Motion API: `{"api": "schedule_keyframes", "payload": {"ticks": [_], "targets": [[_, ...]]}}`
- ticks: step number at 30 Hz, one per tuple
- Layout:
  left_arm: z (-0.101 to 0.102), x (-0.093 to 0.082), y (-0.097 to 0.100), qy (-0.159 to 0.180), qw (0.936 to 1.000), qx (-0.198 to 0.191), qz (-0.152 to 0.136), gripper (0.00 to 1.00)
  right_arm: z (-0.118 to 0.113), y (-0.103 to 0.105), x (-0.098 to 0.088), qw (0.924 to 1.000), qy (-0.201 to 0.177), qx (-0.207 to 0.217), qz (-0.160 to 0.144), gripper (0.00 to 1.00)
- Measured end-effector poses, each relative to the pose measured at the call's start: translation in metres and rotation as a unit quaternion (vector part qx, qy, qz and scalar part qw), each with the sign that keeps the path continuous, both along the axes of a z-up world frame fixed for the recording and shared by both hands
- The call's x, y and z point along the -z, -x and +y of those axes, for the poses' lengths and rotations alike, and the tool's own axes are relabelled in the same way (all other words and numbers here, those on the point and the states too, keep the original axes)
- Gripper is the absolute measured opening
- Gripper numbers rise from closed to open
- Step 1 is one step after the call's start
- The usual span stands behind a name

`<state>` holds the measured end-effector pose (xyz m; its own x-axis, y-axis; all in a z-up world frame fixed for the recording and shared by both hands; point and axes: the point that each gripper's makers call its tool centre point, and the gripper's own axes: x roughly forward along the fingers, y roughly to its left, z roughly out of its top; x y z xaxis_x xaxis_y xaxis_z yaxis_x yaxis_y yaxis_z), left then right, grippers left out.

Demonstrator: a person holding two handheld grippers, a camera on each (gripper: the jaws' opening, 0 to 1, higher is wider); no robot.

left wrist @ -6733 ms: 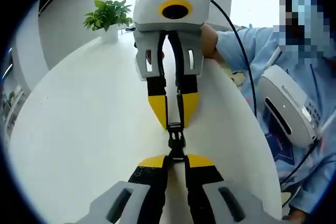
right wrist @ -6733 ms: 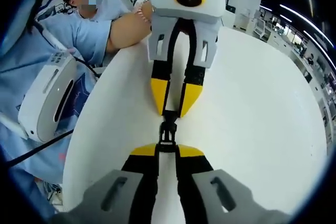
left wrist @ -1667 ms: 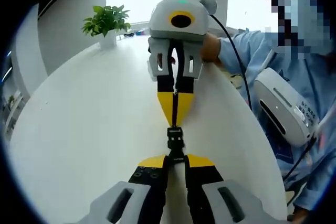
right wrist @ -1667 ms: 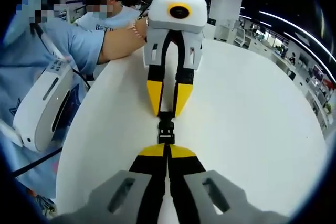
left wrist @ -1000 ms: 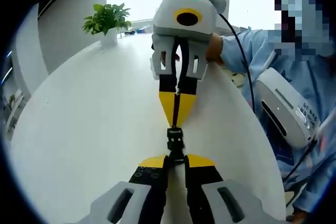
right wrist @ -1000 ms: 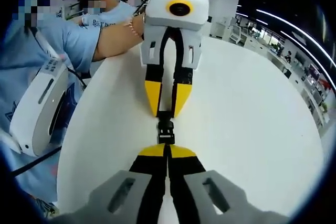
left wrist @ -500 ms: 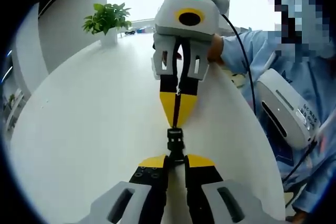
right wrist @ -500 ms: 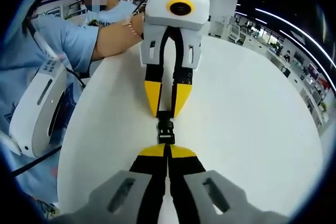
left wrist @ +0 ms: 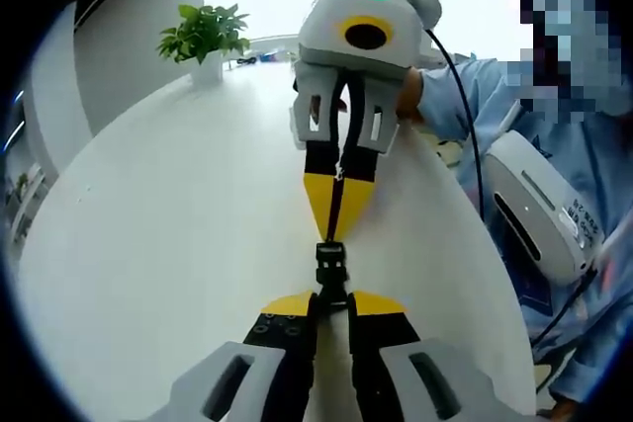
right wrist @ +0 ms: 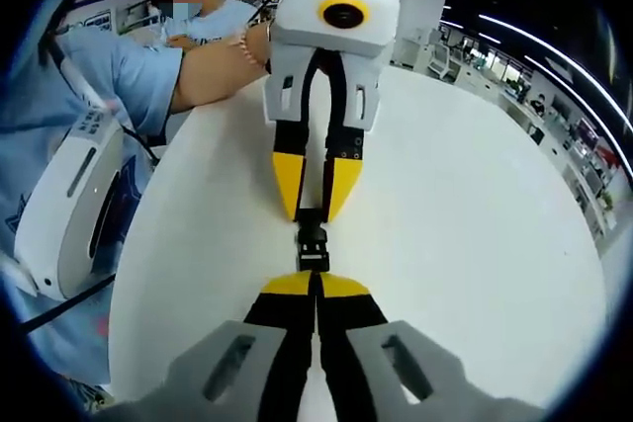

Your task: Snap the two parts of the plastic buckle together until the buckle closes and remains connected.

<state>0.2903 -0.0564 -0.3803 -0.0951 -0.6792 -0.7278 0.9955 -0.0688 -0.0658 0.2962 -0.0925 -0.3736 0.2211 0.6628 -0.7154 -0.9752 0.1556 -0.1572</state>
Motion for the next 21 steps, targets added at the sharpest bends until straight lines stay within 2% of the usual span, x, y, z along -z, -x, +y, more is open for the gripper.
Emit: {"api": "schedule_keyframes", "payload": {"ticks": [8, 13, 21], "targets": [[0.0002, 0.0001, -0.0003, 0.001, 1.0000, 0.000, 0.001, 0.10, 0.0018, -0.0002, -0.0001, 0.9999, 0.006, 0.000, -0.009, 0.00], [0.0001, 0.0003, 0.0001, 0.000, 1.0000, 0.000, -0.001, 0.10, 0.0017, -0.0012, 0.0002, 1.0000, -0.002, 0.001, 0.005, 0.00], [-0.0004, 0.0011, 0.0017, 0.000, 1.0000, 0.000, 0.000, 0.10, 0.0019, -0.0004, 0.0003, 0.9999, -0.004, 0.001, 0.010, 0.00]]}}
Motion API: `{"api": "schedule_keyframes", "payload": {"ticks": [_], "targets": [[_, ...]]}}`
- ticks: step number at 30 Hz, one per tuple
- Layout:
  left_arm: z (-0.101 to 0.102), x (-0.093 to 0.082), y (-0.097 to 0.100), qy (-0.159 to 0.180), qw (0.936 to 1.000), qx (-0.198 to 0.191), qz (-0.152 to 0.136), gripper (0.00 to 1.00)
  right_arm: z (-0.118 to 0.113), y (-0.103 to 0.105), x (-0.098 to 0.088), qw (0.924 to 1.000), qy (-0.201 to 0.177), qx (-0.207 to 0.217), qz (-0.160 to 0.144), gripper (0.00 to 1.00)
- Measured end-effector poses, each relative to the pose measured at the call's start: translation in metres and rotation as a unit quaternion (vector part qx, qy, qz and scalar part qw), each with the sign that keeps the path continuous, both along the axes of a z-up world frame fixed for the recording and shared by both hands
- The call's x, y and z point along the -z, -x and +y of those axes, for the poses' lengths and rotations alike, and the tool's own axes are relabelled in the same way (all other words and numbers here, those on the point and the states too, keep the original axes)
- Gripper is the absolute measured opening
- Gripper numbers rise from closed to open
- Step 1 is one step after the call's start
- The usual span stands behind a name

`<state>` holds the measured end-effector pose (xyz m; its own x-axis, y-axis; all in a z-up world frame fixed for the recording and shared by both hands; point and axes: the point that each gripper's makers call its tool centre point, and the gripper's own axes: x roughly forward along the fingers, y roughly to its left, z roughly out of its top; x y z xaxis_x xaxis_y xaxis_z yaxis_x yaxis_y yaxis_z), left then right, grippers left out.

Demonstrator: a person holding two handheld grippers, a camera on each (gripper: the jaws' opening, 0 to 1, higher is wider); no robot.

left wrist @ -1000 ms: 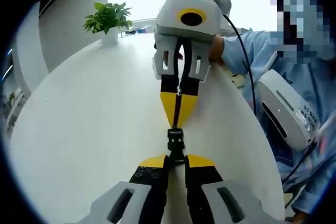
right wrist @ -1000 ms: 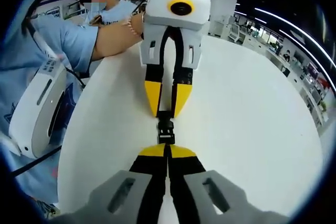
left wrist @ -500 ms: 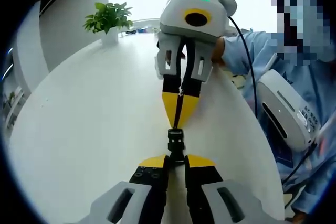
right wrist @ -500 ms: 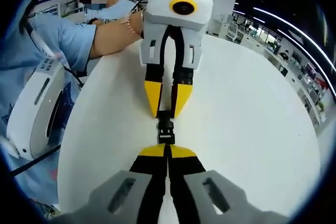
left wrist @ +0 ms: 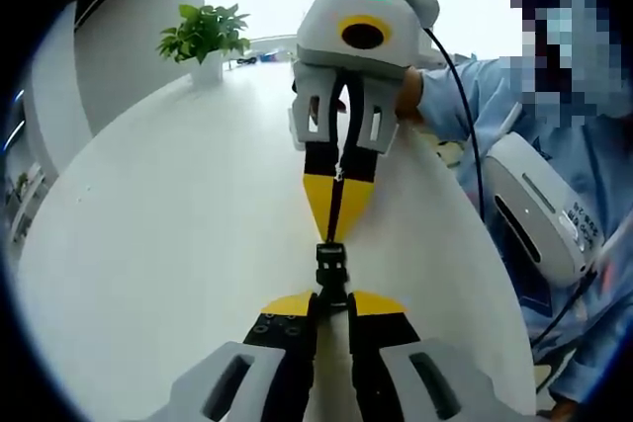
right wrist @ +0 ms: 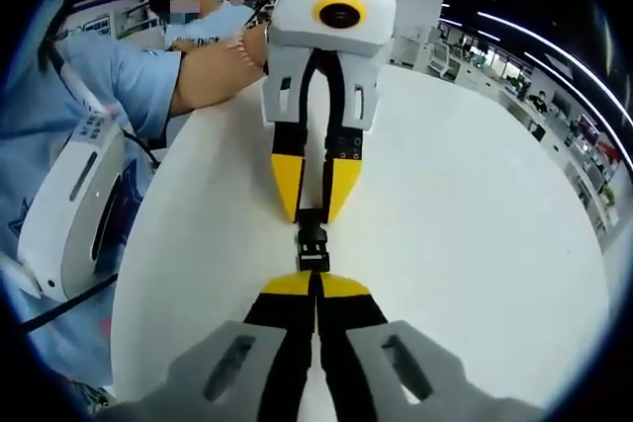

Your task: Snap the two parts of the plastic buckle together until the buckle closes and remains connected.

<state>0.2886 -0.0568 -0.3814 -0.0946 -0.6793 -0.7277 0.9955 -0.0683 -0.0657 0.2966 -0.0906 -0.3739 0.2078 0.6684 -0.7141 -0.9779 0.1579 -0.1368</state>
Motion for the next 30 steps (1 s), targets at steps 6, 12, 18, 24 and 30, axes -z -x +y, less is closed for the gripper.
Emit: {"api": "schedule_keyframes", "payload": {"ticks": [6, 12, 18, 24, 30], "targets": [[0.0000, -0.0001, 0.0004, 0.000, 1.0000, -0.001, 0.001, 0.10, 0.0003, 0.0006, -0.0001, 1.0000, 0.000, 0.000, 0.000, 0.00], [0.0000, -0.0003, 0.0001, 0.000, 1.0000, -0.001, 0.002, 0.10, 0.0005, 0.0011, 0.0000, 1.0000, 0.000, -0.005, -0.005, 0.00], [0.0000, -0.0002, 0.0000, 0.000, 1.0000, -0.001, 0.002, 0.10, 0.0008, 0.0007, 0.0004, 1.0000, 0.001, -0.006, -0.005, 0.00], [0.0000, 0.0001, 0.0001, -0.001, 1.0000, -0.002, 0.001, 0.10, 0.0014, 0.0006, 0.0006, 0.9999, 0.001, -0.008, -0.007, 0.00], [0.0003, 0.0002, -0.0001, -0.002, 1.0000, -0.003, 0.001, 0.10, 0.0019, 0.0004, 0.0004, 0.9999, 0.001, -0.008, -0.008, 0.00]]}}
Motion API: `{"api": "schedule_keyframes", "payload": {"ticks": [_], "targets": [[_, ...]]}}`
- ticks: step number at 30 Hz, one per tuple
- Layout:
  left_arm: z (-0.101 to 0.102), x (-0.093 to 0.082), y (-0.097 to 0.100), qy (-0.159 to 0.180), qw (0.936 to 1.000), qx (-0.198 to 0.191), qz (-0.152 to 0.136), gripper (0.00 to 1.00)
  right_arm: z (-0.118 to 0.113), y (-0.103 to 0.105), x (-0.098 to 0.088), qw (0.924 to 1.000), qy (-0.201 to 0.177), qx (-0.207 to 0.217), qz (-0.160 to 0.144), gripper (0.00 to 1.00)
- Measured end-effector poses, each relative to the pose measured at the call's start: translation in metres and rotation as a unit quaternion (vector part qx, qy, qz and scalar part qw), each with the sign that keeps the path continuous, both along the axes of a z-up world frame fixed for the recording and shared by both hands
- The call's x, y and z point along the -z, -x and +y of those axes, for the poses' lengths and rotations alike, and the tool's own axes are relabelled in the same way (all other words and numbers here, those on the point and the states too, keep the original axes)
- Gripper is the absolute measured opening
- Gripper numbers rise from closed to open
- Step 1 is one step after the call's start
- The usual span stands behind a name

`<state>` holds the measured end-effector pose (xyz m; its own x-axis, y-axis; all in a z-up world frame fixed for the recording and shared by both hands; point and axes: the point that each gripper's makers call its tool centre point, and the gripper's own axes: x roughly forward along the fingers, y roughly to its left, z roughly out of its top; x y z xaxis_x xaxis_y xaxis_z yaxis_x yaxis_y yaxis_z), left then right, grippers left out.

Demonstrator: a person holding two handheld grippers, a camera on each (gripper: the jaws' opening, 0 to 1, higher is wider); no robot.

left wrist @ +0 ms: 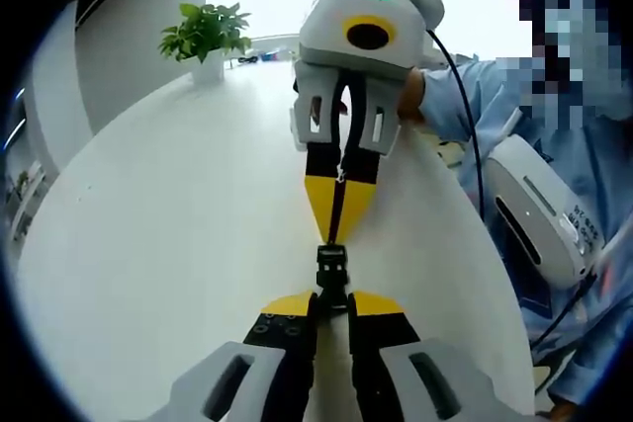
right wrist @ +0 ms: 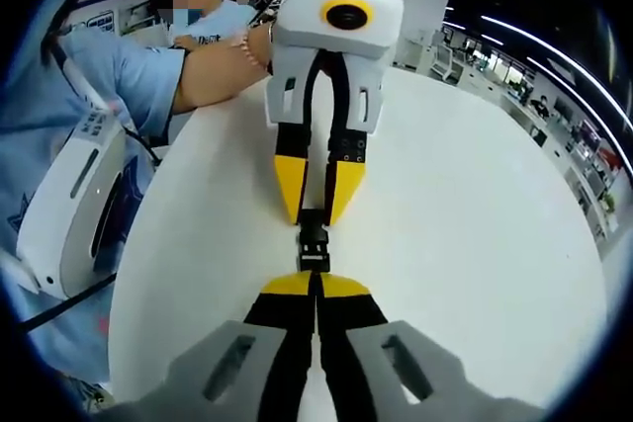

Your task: Snap the two parts of the plastic buckle together until the buckle closes and remains connected.

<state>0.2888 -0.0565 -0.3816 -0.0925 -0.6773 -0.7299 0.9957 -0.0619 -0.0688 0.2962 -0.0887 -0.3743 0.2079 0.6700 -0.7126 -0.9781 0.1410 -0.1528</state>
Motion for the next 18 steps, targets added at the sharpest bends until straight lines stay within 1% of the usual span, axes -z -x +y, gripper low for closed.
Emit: {"api": "schedule_keyframes", "payload": {"ticks": [14, 18], "targets": [[-0.0004, -0.0004, -0.0005, 0.000, 1.0000, -0.003, 0.001, 0.11, -0.0003, 0.0003, -0.0005, 1.0000, -0.003, -0.003, -0.001, 0.00], [-0.0004, -0.0001, 0.0010, -0.004, 0.9999, -0.004, -0.008, 0.11, -0.0004, 0.0003, -0.0007, 1.0000, -0.006, -0.007, -0.001, 0.00]]}}
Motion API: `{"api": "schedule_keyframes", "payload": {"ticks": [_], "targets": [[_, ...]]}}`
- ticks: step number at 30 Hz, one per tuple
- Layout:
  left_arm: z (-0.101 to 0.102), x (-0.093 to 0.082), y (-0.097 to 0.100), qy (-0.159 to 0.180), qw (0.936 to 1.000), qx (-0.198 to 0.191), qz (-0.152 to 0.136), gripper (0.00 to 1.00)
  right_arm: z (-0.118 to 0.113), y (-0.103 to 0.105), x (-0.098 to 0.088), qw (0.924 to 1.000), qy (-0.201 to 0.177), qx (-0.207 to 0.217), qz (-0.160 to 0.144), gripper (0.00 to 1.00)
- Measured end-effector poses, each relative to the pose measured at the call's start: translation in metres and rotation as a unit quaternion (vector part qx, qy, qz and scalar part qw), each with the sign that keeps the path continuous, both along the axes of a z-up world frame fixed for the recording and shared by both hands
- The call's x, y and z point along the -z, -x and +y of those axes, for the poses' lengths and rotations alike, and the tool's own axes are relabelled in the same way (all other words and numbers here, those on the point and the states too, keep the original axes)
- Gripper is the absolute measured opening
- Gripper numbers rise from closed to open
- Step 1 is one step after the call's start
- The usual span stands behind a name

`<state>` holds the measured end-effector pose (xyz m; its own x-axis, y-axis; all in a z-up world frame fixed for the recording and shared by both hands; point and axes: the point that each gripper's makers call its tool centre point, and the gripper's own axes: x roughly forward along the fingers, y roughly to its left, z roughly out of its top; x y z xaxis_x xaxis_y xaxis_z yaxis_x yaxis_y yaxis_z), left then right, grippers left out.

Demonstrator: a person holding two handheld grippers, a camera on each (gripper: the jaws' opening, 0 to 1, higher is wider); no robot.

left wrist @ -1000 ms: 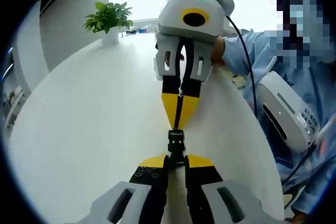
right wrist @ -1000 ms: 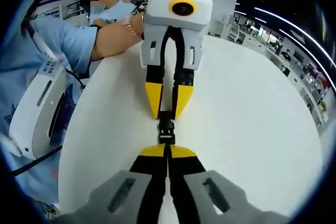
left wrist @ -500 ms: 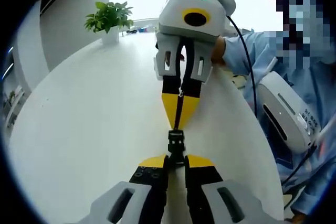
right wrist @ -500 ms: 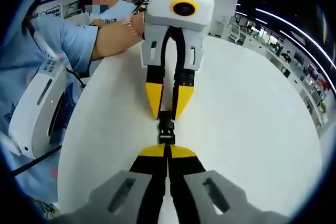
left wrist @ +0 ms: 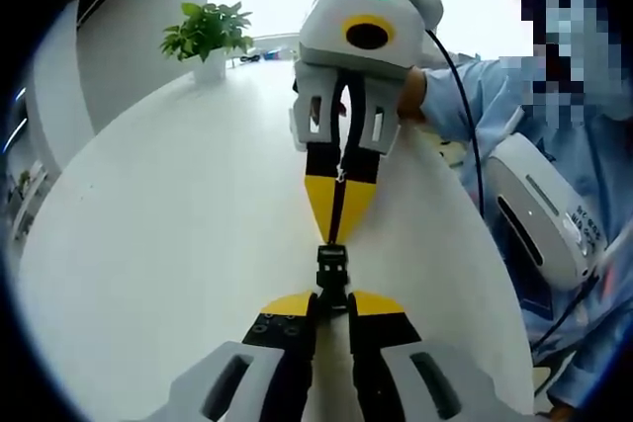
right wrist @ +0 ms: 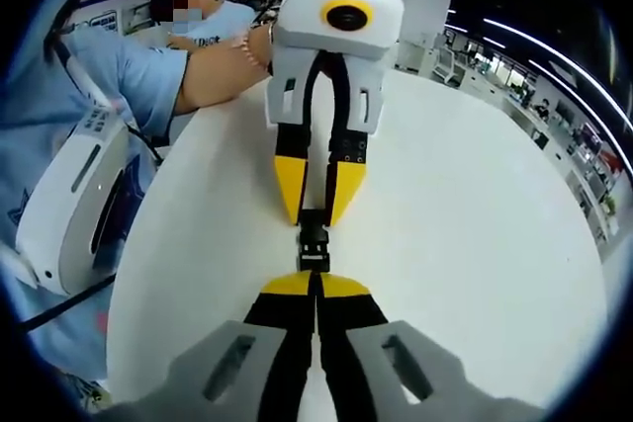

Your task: Snap the two parts of the plastic buckle together until the buckle closes and remains connected.

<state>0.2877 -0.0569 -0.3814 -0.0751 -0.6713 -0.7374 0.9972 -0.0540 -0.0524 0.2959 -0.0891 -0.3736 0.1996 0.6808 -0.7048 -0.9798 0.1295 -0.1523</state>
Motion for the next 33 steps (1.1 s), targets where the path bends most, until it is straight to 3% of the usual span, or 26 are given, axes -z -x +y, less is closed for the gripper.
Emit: {"api": "schedule_keyframes", "payload": {"ticks": [33], "targets": [[-0.0047, 0.0022, 0.0028, -0.015, 0.9998, -0.013, -0.009, 0.11, 0.0029, -0.0016, -0.0009, 0.9994, 0.002, -0.018, -0.028, 0.00]]}}
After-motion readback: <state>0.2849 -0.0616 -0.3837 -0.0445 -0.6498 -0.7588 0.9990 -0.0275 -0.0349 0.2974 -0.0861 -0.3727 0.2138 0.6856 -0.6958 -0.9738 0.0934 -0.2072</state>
